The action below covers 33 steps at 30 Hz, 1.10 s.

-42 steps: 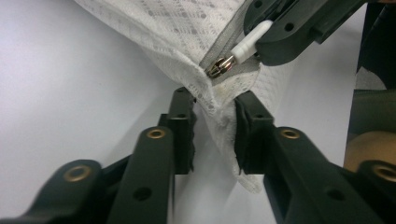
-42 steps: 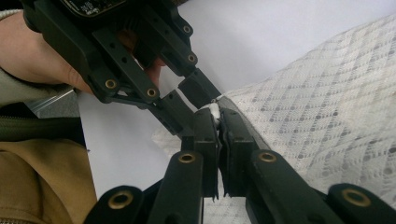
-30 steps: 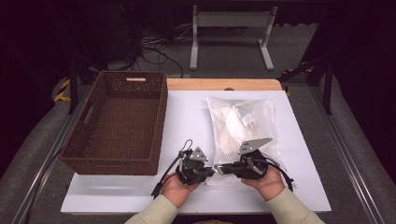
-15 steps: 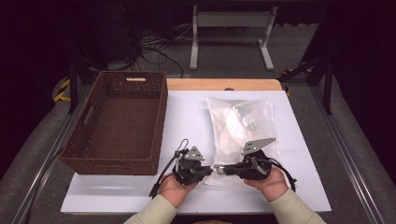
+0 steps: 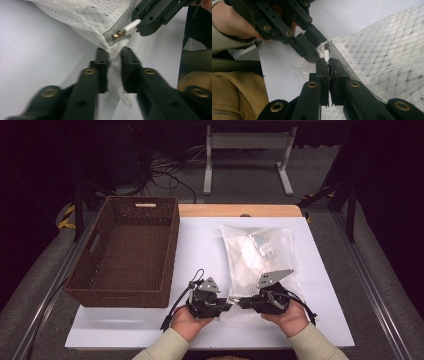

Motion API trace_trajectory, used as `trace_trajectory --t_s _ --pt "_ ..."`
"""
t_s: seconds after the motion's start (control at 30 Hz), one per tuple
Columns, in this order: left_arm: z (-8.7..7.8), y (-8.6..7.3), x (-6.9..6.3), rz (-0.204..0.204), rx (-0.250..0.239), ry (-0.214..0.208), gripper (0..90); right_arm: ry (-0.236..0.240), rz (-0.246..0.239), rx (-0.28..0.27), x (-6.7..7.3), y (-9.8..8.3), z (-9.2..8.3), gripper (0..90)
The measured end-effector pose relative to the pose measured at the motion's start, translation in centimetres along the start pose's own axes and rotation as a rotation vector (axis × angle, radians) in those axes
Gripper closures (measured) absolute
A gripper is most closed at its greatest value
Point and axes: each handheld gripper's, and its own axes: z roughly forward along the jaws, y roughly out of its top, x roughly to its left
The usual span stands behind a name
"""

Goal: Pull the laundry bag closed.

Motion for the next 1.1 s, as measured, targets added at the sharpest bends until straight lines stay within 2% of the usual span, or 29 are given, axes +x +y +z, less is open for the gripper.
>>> trace_trajectory --t_s 0.13,0.2,0.4,0.43,0.47,0.5,0.53,0.57,0.63,0.7,0.83,0.87,0.9,0.93,0.97,1.1 --pt "-0.4 0.0 0.0 -0.003 -0.022 0.03 88.3 -0.001 0.004 -0.007 -0.2 -0.1 0.0 86.4" --pt "-0.6 0.0 0.0 -0.022 -0.036 0.026 88.5 0.01 0.016 -0.014 -0.5 -0.2 -0.1 86.4" --pt "-1.1 -0.2 0.1 -0.029 -0.052 0.034 88.5 0.02 0.019 -0.017 -0.7 -0.3 -0.4 87.9" --pt "-1.3 -0.3 0.2 -0.044 -0.055 0.066 88.5 0.02 0.019 -0.017 -0.7 -0.3 -0.4 87.9" --pt "-1.8 -0.5 0.7 -0.063 -0.07 0.076 88.5 -0.025 0.023 -0.013 -0.9 -0.5 -1.1 90.0" --pt "-2.2 -0.6 1.2 -0.098 -0.088 0.072 88.5 -0.025 0.039 -0.027 -1.3 -0.7 -1.6 90.0" --pt "-2.8 -0.9 1.9 -0.141 -0.123 0.045 88.5 -0.024 0.047 -0.036 -1.5 -0.9 -2.0 90.0" --pt "-2.8 -0.9 1.9 -0.141 -0.123 0.045 88.4 -0.024 0.047 -0.036 -1.5 -0.9 -2.0 90.0" --pt "-2.8 -0.7 1.6 -0.108 -0.118 0.054 88.5 -0.028 0.056 -0.062 -1.9 -1.3 -2.9 90.0" --pt "-2.3 -0.4 0.9 -0.068 -0.096 0.056 88.4 -0.024 0.053 -0.075 -1.7 -1.1 -2.9 90.0" --pt "-2.2 -0.4 0.7 -0.068 -0.099 0.045 88.4 -0.001 0.019 -0.06 -0.8 -0.6 -1.6 89.1" --pt "-2.2 -0.4 0.7 -0.066 -0.101 0.044 88.4 0.004 0.018 -0.06 -0.7 -0.6 -1.4 85.2" --pt "-2.1 -0.4 0.6 -0.063 -0.101 0.042 88.4 0.015 0.029 -0.063 -0.7 -0.5 -1.1 79.3" --pt "-2.1 -0.4 0.5 -0.054 -0.097 0.043 88.5 0.028 0.04 -0.065 -0.8 -0.4 -1.0 77.6" --pt "-2.0 -0.4 0.4 -0.051 -0.098 0.041 88.4 0.046 0.055 -0.069 -0.9 -0.4 -0.8 77.1" --pt "-1.6 -0.3 0.0 -0.026 -0.085 0.029 88.4 0.07 0.082 -0.075 -1.0 -0.1 -0.2 75.8"
